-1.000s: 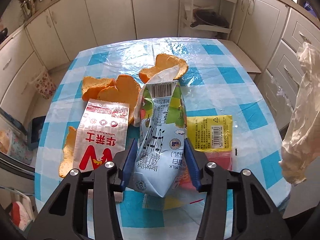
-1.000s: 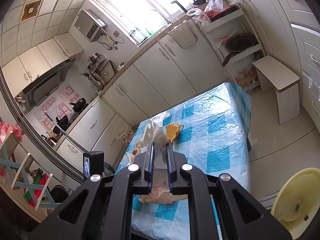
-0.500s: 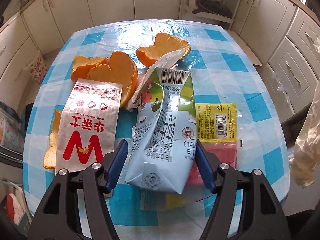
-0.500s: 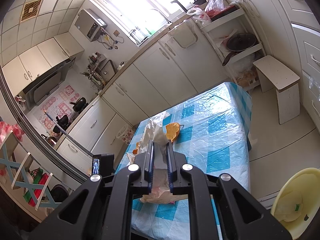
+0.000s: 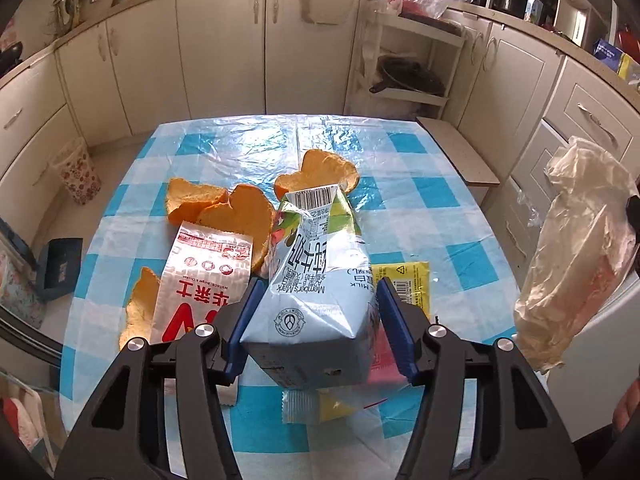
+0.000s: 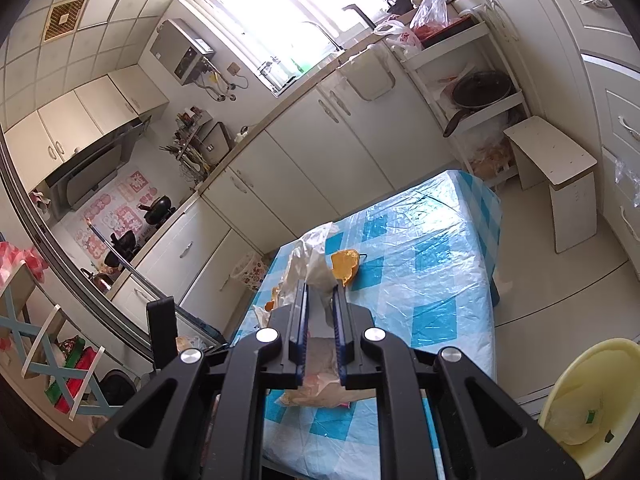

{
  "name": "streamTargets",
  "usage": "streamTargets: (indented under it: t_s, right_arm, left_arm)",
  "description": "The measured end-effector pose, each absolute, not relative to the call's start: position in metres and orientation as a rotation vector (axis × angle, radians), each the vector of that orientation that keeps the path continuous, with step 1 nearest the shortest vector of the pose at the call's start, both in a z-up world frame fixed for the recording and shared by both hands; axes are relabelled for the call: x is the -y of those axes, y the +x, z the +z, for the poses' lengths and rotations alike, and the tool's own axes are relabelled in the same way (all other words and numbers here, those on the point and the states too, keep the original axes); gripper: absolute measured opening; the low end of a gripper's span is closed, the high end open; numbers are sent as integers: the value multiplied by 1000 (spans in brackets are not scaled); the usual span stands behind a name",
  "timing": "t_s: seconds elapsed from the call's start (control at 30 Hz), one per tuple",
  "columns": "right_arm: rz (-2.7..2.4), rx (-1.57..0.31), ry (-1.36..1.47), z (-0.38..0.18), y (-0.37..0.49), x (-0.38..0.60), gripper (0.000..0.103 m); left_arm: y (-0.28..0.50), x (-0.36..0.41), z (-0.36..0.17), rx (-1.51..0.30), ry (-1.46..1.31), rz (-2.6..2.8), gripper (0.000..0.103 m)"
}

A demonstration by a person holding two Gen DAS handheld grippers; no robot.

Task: Collect trash
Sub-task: 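Grasp the milk carton with the left gripper while the right gripper holds the bag, then lift the milk carton with the left gripper while the right gripper grasps an orange peel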

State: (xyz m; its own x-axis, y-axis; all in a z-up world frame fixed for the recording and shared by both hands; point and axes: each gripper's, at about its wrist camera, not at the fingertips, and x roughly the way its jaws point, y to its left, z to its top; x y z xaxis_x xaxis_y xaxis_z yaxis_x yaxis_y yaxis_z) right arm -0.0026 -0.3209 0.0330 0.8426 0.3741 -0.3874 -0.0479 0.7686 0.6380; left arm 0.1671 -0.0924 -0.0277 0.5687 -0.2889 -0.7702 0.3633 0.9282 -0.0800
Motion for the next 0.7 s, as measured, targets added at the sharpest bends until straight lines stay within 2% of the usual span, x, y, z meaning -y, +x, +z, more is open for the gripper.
streamTargets:
  t_s: [0.63, 0.7]
  right_arm:
    - [230, -637, 621, 9, 24, 294, 13]
    - [232, -666, 616, 3, 29, 290, 16]
  left_arm:
    - [160, 49, 1, -825, -15, -364, 54]
    - [160, 45, 3, -821, -20, -363, 53]
